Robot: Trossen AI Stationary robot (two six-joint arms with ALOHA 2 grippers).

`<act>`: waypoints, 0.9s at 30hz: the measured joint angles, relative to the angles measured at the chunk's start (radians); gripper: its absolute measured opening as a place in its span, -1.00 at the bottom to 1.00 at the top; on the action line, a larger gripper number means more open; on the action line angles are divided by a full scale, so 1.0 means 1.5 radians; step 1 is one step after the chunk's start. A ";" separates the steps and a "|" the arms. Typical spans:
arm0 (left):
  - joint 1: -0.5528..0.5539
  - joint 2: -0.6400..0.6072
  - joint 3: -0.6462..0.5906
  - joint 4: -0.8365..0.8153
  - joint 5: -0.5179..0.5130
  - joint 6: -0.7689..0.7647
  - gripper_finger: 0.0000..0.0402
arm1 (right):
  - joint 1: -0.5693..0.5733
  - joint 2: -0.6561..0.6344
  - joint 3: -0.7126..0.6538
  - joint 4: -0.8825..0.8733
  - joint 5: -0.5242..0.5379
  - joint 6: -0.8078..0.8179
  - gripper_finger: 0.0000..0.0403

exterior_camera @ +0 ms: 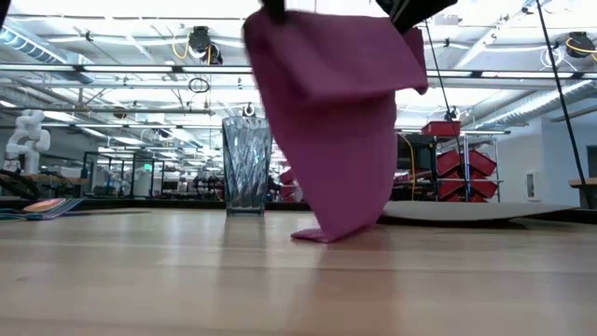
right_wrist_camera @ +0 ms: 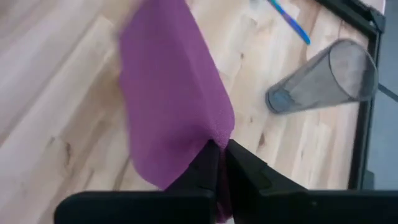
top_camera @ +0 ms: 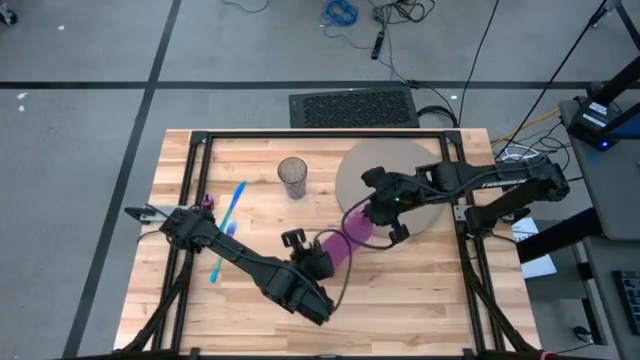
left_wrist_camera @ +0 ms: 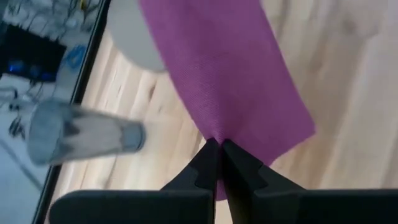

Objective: Set table place
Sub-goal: Fold the pink table napkin

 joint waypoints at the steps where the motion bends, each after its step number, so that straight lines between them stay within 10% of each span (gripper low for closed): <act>1: 0.002 -0.015 -0.028 0.001 0.002 -0.017 -1.00 | 0.000 0.000 0.000 0.006 -0.008 0.001 -1.00; 9: -0.018 -0.131 -0.190 0.005 -0.017 -0.132 -1.00 | -0.001 0.000 0.000 0.070 -0.060 -0.001 -1.00; 27: -0.007 -0.171 -0.192 -0.003 -0.048 -0.051 -1.00 | 0.056 0.011 0.000 0.155 -0.035 0.014 -1.00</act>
